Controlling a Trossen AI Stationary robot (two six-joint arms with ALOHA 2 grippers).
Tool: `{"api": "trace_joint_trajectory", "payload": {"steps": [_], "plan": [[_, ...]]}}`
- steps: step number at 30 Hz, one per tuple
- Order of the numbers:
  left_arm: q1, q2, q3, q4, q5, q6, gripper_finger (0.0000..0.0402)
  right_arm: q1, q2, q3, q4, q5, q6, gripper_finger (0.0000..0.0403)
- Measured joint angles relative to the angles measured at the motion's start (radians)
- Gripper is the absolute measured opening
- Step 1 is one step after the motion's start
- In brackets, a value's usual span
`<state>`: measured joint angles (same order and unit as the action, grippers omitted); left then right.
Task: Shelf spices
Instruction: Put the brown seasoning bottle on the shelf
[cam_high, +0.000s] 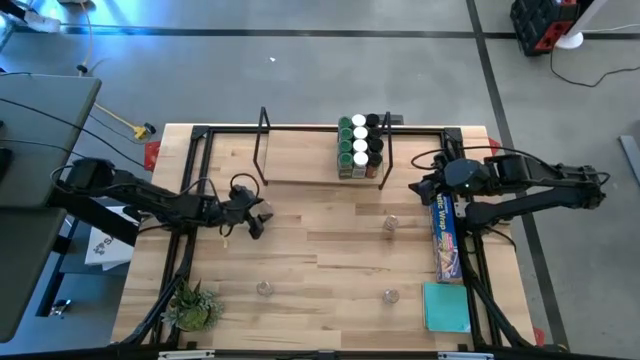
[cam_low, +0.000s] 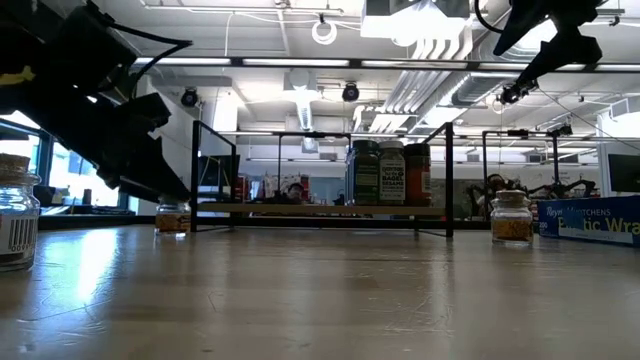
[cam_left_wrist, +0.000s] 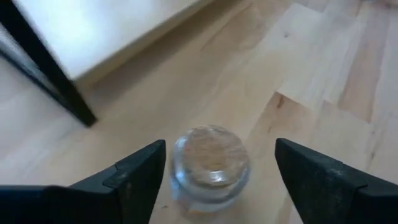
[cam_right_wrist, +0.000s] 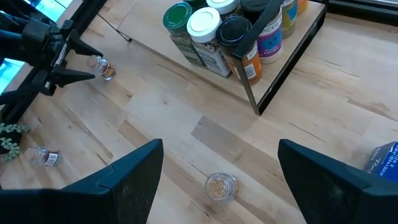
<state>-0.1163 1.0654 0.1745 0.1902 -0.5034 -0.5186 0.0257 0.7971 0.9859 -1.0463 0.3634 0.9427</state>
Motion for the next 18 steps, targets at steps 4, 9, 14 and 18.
{"api": "trace_joint_trajectory", "payload": {"steps": [4,9,14,18], "plan": [[0.002,0.039,0.002,0.031,0.028,0.000,0.0262,0.000,0.001,0.000,0.008,0.000,0.000,0.0312],[0.005,0.039,0.013,0.035,0.030,-0.003,0.0201,0.000,0.002,0.000,0.017,0.000,0.000,0.0312],[0.006,0.041,0.017,0.050,0.083,-0.004,0.0145,0.000,0.002,0.000,0.017,0.000,0.000,0.0312],[0.005,0.043,0.067,-0.030,0.105,0.007,0.0145,0.000,0.002,0.000,0.017,0.000,0.000,0.0312]]}}
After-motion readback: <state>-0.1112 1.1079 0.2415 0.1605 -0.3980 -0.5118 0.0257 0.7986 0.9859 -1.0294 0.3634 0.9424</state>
